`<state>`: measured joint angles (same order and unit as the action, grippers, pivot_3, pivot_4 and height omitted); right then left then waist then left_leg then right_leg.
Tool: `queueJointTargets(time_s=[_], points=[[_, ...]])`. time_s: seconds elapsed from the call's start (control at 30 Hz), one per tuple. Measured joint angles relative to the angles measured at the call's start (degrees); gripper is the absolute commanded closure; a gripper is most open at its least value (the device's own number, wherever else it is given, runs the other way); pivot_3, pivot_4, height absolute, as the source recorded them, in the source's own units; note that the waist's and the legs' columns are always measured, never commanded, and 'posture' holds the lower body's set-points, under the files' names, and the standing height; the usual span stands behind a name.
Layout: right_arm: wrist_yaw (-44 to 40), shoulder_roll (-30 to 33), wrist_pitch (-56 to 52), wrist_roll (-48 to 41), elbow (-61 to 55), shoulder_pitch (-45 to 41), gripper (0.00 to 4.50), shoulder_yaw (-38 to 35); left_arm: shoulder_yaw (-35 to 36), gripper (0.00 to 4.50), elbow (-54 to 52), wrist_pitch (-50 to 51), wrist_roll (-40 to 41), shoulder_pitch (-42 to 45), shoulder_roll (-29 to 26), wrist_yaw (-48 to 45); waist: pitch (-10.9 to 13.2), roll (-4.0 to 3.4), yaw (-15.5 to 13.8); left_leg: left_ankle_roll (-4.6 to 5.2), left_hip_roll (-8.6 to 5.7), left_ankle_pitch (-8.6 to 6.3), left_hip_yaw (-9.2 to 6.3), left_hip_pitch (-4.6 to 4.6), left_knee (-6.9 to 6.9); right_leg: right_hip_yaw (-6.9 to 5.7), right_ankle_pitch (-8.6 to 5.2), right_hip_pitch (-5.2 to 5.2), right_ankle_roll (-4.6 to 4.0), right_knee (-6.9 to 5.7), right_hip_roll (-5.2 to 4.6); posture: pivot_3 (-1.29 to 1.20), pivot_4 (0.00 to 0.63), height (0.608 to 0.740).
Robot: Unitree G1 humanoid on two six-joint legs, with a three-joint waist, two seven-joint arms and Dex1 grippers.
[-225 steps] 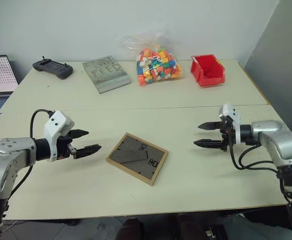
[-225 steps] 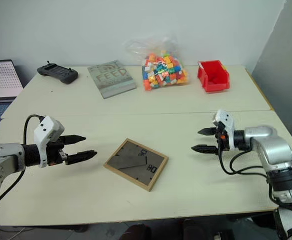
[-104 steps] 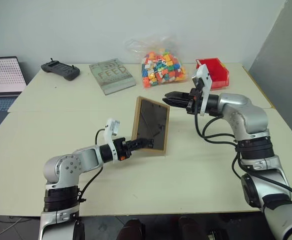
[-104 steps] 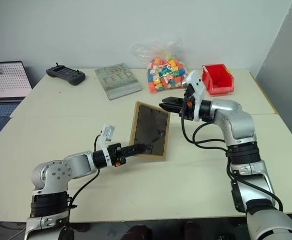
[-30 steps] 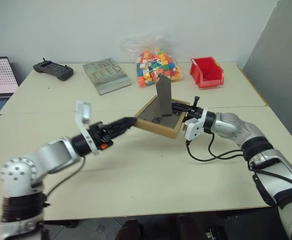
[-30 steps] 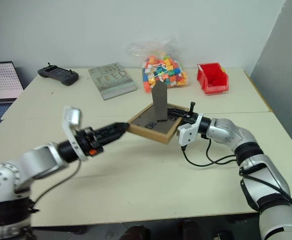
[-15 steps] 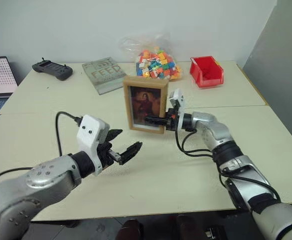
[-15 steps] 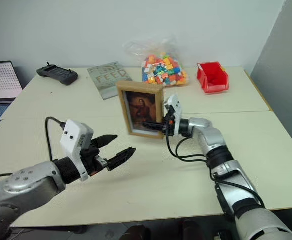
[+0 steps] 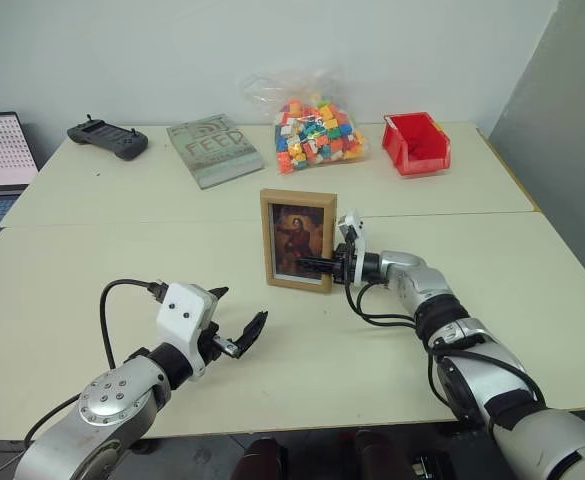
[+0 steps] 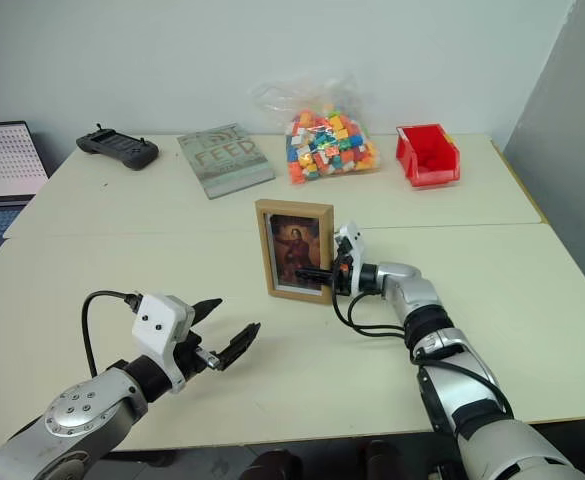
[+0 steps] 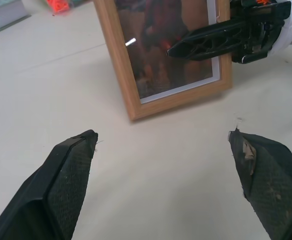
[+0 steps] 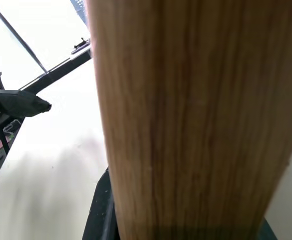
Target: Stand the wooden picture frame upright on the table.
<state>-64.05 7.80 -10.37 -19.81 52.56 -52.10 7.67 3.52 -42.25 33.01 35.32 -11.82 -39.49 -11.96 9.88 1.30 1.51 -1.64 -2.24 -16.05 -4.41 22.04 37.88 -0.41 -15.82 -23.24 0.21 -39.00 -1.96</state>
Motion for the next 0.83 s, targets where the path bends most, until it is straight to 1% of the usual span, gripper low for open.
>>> queueJointTargets(time_s=[0.03, 0.07, 0.13, 0.17, 0.27, 0.33, 0.37, 0.43, 0.47, 0.57, 0.63, 0.7, 0.83], points=[[-0.2, 0.0, 0.0, 0.8, -0.2, 0.1, 2.82, 0.1, 0.0, 0.0, 0.1, 0.0, 0.0, 0.3, 0.4, -0.4, 0.0, 0.0, 0.0, 0.0, 0.0, 0.0, -0.01, -0.01, -0.01, -0.01, 0.0, 0.0, 0.0, 0.0, 0.0, 0.0, 0.15, 0.74], [-0.2, 0.0, 0.1, 0.9, -0.6, 0.5, 2.52, 0.1, 0.0, 0.0, 0.1, 0.0, -0.1, 0.8, 0.6, -1.0, 0.0, 0.0, 0.0, 0.0, 0.0, 0.0, -0.04, 0.0, 0.0, -0.04, 0.0, 0.0, 0.0, -0.01, 0.0, 0.0, 0.15, 0.74], [-0.7, 0.1, 0.0, 1.5, -1.7, 1.8, 2.05, 0.1, 0.1, 0.0, 0.4, 0.1, -0.5, 1.6, 0.6, -2.3, 0.0, 0.0, 0.0, 0.0, 0.0, 0.0, -0.03, -0.01, -0.01, -0.03, 0.0, 0.0, 0.0, -0.01, 0.0, 0.0, 0.15, 0.74], [-0.8, 0.3, 0.0, 1.8, -2.4, 2.3, 1.91, 0.1, 0.1, 0.0, 0.8, 0.1, -0.7, 2.2, 0.6, -2.8, 0.0, 0.0, 0.0, 0.0, 0.0, 0.0, -0.03, 0.0, 0.0, -0.04, 0.0, 0.0, 0.0, -0.01, 0.0, 0.0, 0.15, 0.74], [-1.4, 1.9, 0.3, 3.1, -6.1, 4.6, 1.17, 0.3, 0.1, 0.0, 2.4, 0.1, -1.5, 3.8, 0.8, -4.5, 0.0, 0.0, 0.0, 0.0, 0.0, 0.0, -0.04, 0.0, 0.0, -0.04, 0.0, 0.01, 0.0, -0.01, 0.0, 0.0, 0.15, 0.74], [-2.0, 3.8, 0.4, 3.5, -8.9, 6.6, 0.68, 0.4, 0.1, 0.0, 3.6, 0.2, -1.8, 4.7, 0.8, -5.8, 0.0, 0.0, -0.2, 0.0, -0.01, 0.0, -0.05, 0.0, 0.02, -0.06, 0.0, 0.03, 0.0, 0.0, 0.0, 0.0, 0.15, 0.74], [-2.2, 5.1, 0.3, 4.0, -10.3, 7.7, 0.56, 0.4, 0.2, 0.0, 4.4, 0.2, -1.9, 5.3, 0.8, -6.5, 0.0, 0.0, -0.2, 0.0, -0.01, 0.0, -0.05, 0.0, 0.02, -0.06, 0.0, 0.03, 0.01, 0.0, -0.01, 0.0, 0.15, 0.74], [-2.7, 8.4, -0.4, 4.6, -13.7, 10.1, 0.15, 0.3, 0.5, 0.0, 5.6, 0.4, -1.8, 6.8, 0.4, -8.2, 0.0, 0.0, -0.3, 0.0, -0.01, 0.0, -0.04, 0.01, 0.03, -0.06, 0.0, 0.03, 0.01, 0.0, -0.01, 0.0, 0.15, 0.74], [-3.3, 10.7, -1.1, 4.6, -15.9, 11.4, 0.03, 0.3, 0.8, 0.0, 6.6, 0.9, -1.5, 8.1, -0.1, -9.5, 0.0, 0.0, -0.4, 0.0, -0.02, 0.0, -0.06, 0.02, 0.04, -0.08, 0.0, 0.03, 0.01, 0.0, -0.01, 0.0, 0.15, 0.74], [-4.7, 18.0, -3.3, 4.6, -21.4, 14.6, 0.03, -0.8, 3.5, 0.0, 9.2, 3.4, 0.3, 10.5, -2.6, -13.0, 0.0, -0.01, -0.5, 0.01, -0.01, -0.01, -0.06, 0.02, 0.03, -0.08, 0.0, 0.03, 0.01, 0.0, 0.0, 0.0, 0.15, 0.74], [-6.3, 22.6, -6.4, 4.0, -26.6, 16.5, 0.03, -1.5, 5.2, 0.0, 11.2, 6.2, 3.0, 12.4, -4.6, -15.7, 0.0, -0.02, -0.5, 0.02, 0.0, -0.01, -0.07, 0.03, 0.02, -0.11, -0.01, 0.02, 0.02, -0.01, 0.0, 0.0, 0.15, 0.74], [-7.8, 26.6, -12.2, 1.6, -33.6, 17.9, 0.03, -2.3, 7.1, 0.0, 14.9, 9.6, 6.1, 16.1, -7.0, -18.9, 0.0, -0.02, -0.1, 0.03, 0.04, -0.01, -0.1, 0.01, 0.01, -0.14, -0.01, 0.02, 0.02, -0.03, 0.04, 0.0, 0.15, 0.74], [-7.9, 29.7, -25.1, -5.9, -47.7, 17.9, 0.03, -5.1, 11.9, 0.0, 22.7, 13.6, 9.8, 23.5, -12.2, -24.4, 0.0, -0.02, 0.4, 0.03, 0.1, -0.02, -0.14, -0.02, -0.02, -0.13, -0.02, 0.03, 0.02, 0.0, 0.15, 0.0, 0.15, 0.74]])
